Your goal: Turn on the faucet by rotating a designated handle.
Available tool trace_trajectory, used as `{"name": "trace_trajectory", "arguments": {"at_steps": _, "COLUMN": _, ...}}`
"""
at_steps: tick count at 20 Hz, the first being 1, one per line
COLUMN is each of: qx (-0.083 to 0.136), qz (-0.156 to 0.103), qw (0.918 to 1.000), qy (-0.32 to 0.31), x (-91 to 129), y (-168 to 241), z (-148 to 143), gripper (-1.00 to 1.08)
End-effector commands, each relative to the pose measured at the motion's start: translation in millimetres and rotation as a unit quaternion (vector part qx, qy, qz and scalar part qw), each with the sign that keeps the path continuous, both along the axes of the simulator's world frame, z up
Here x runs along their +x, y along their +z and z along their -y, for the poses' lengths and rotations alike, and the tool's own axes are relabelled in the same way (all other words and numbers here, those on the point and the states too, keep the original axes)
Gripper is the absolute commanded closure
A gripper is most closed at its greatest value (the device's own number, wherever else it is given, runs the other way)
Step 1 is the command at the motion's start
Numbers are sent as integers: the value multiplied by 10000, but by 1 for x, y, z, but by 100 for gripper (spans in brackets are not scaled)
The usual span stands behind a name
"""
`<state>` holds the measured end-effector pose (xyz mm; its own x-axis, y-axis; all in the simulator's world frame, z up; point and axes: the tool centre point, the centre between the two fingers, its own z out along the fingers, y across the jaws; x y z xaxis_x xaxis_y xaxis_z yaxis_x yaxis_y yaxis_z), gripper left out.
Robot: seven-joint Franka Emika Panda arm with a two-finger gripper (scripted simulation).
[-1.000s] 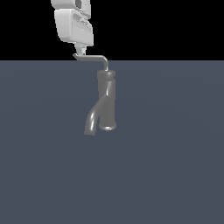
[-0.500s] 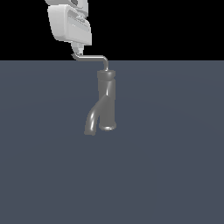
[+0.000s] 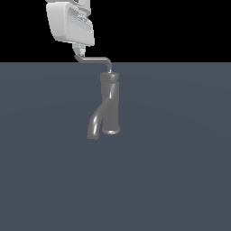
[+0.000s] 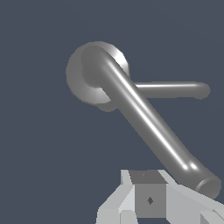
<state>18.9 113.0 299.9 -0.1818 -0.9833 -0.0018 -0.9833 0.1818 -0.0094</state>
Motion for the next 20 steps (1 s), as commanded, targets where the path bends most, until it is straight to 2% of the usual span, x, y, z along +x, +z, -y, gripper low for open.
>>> {"name": "trace_trajectory", "arguments": {"at_steps": 1, "qx": -10, "qz": -25, "qw": 10000, "qy": -25, "x": -8, "y": 0, "z": 7, "gripper": 108}}
{"name": "trace_trajectory", "arguments": {"at_steps": 20, "qx": -1, "qz": -45, "qw": 10000, "qy": -4, "x": -57, "y": 0, "z": 30, "gripper": 108}}
